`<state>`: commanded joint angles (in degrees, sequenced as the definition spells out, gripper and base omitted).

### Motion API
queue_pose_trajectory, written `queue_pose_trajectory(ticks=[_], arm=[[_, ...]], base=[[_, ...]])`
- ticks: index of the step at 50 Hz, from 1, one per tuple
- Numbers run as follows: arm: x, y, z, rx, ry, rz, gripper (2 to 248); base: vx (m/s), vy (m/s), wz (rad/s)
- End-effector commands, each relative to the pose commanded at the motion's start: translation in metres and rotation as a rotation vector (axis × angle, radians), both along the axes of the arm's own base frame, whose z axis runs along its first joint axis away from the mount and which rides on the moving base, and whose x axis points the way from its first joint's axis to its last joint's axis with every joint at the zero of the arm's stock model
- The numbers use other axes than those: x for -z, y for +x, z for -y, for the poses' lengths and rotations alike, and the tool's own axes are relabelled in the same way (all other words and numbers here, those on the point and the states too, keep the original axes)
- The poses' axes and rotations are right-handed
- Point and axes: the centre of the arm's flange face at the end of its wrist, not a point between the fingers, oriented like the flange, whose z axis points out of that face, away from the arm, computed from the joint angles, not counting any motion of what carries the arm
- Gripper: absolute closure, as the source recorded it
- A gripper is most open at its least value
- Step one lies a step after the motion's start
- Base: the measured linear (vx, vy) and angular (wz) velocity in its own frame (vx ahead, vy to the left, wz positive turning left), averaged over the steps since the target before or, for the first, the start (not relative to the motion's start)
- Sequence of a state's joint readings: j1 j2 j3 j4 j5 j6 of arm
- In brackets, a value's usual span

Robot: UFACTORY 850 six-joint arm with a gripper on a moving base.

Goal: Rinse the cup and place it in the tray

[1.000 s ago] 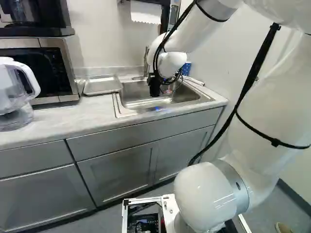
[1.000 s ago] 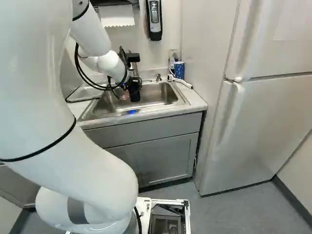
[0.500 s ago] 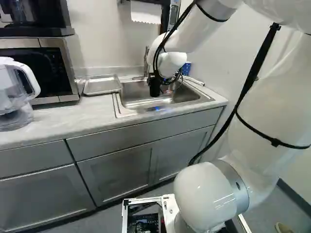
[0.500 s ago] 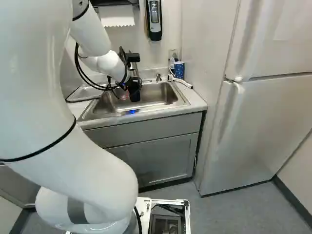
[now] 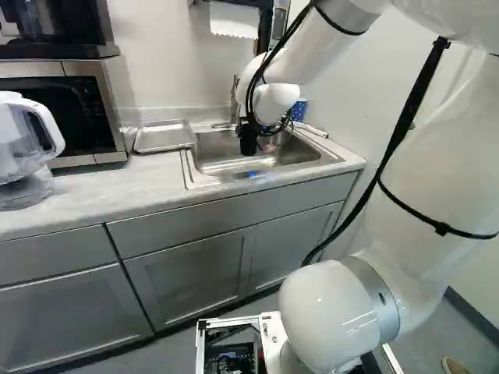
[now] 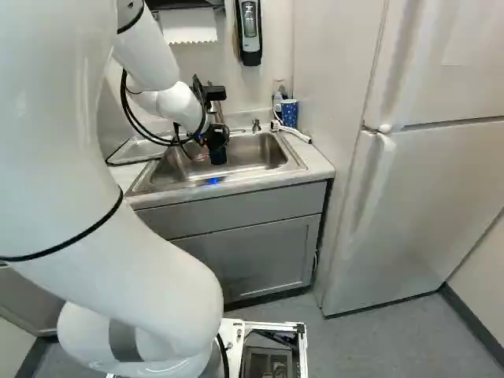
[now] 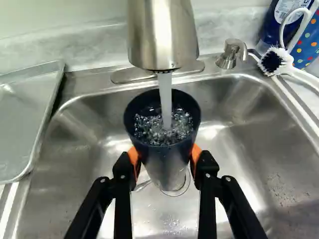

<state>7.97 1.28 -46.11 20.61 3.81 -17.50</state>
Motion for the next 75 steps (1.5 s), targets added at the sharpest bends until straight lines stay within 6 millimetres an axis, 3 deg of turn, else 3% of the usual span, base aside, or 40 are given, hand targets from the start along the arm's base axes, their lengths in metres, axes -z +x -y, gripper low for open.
queue_pose_trajectory(ticks=[27, 62, 75], arm=[[0.000, 0.000, -0.002, -0.005, 0.000, 0.000, 131], [0.000, -0.007, -0.055, -0.115, 0.000, 0.000, 131], [-0.011, -0.016, -0.071, -0.153, 0.005, 0.022, 131]], base=[[0.000, 0.000, 0.000], [0.000, 0.000, 0.000], [0.000, 0.000, 0.000]])
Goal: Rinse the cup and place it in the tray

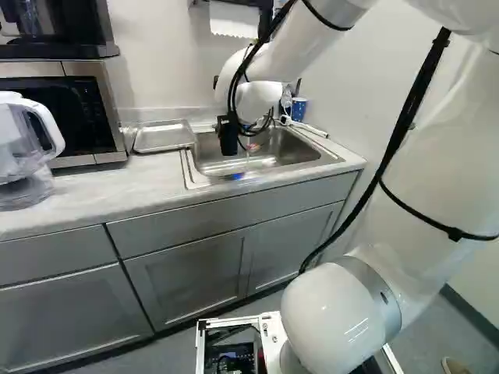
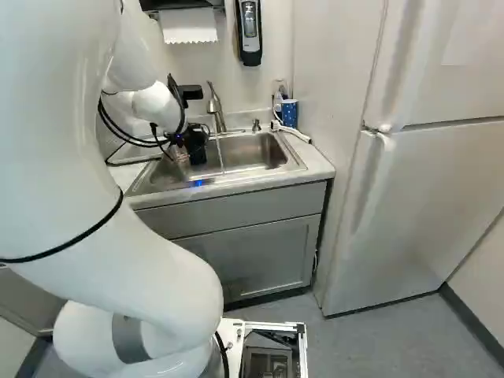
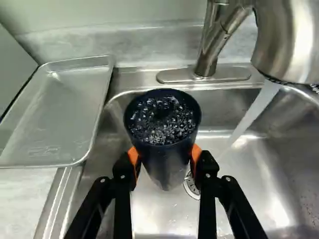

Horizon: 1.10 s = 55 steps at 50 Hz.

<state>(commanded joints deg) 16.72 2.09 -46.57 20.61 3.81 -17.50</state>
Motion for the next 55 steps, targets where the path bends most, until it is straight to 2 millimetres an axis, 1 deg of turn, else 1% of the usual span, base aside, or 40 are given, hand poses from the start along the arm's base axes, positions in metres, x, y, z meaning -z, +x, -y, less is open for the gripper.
queue_pose_trajectory(ticks=[8, 20, 46, 55], arm=[[-0.009, -0.003, -0.009, -0.020, 0.006, 0.018, 131], [-0.023, -0.006, -0.015, -0.042, 0.003, 0.052, 131], [-0.053, -0.012, -0.013, -0.072, -0.018, 0.139, 131], [-0.064, -0.014, -0.015, -0.088, -0.025, 0.168, 131]], base=[[0.000, 0.000, 0.000], [0.000, 0.000, 0.000], [0.000, 0.000, 0.000], [0.000, 0.000, 0.000]])
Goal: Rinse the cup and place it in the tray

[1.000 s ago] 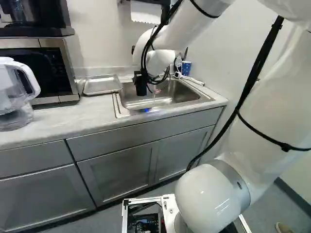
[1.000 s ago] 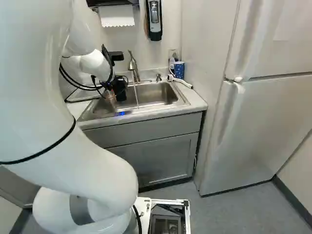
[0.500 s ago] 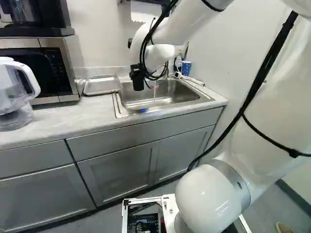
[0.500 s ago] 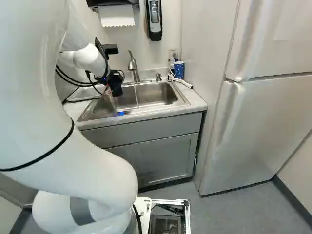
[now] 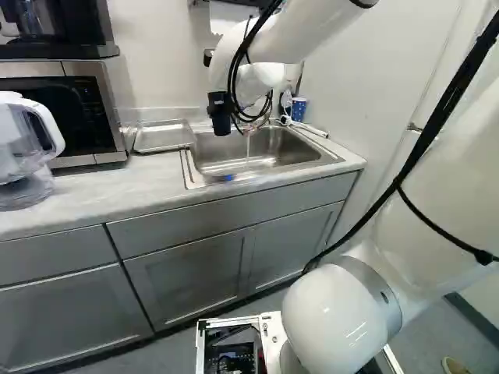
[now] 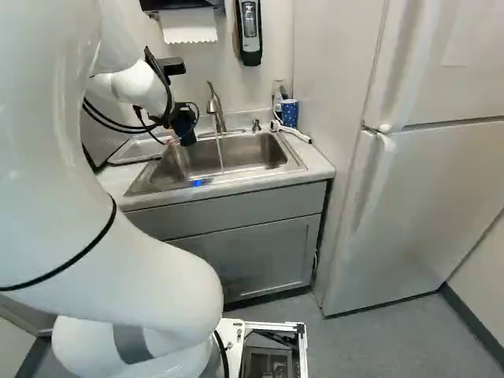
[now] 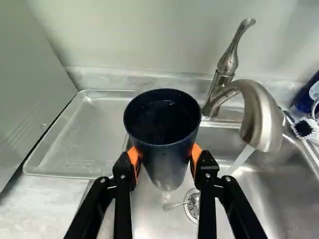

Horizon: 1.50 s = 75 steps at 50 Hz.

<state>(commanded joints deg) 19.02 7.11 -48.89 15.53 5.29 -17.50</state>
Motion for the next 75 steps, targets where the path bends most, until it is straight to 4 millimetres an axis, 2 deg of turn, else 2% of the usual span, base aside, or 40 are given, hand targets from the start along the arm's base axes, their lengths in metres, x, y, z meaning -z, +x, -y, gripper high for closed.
queue_pose_trajectory(ticks=[23, 66, 75], arm=[[-0.027, -0.003, -0.012, 0.038, 0.145, 0.017, 131], [-0.027, -0.003, -0.012, 0.038, 0.145, 0.017, 131], [-0.027, -0.003, -0.012, 0.065, 0.194, 0.001, 131]], base=[[0.000, 0.000, 0.000], [0.000, 0.000, 0.000], [0.000, 0.000, 0.000]])
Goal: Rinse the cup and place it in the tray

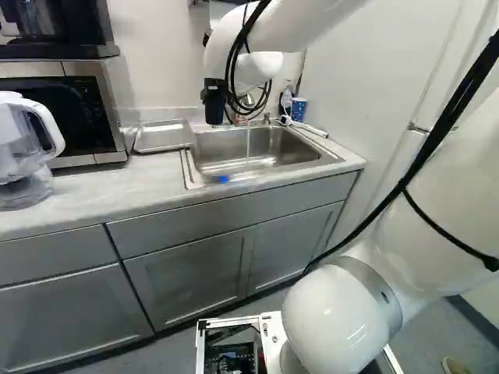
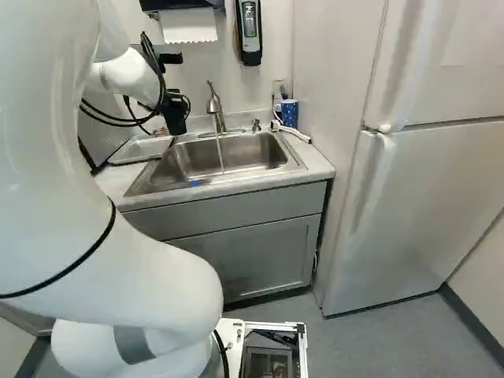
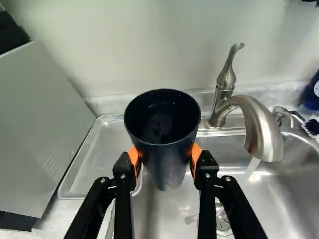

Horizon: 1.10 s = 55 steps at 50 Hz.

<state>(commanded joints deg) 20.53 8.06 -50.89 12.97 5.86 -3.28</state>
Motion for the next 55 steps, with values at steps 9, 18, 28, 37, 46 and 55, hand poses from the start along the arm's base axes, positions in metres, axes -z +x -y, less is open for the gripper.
queue_pose_trajectory(ticks=[9, 18, 28, 37, 46, 55], arm=[[0.0000, 0.0000, 0.0000, 0.038, 0.077, -0.027, 131], [0.0000, 0.0000, 0.0000, 0.079, 0.157, -0.054, 131], [0.0000, 0.0000, 0.0000, 0.123, 0.246, -0.085, 131], [0.0000, 0.0000, 0.0000, 0.164, 0.327, -0.113, 131], [0.0000, 0.0000, 0.0000, 0.205, 0.408, -0.141, 131], [0.0000, 0.0000, 0.0000, 0.245, 0.489, -0.169, 131]], base=[[0.000, 0.000, 0.000], [0.000, 0.000, 0.000], [0.000, 0.000, 0.000], [0.000, 0.000, 0.000], [0.000, 0.000, 0.000], [0.000, 0.000, 0.000]])
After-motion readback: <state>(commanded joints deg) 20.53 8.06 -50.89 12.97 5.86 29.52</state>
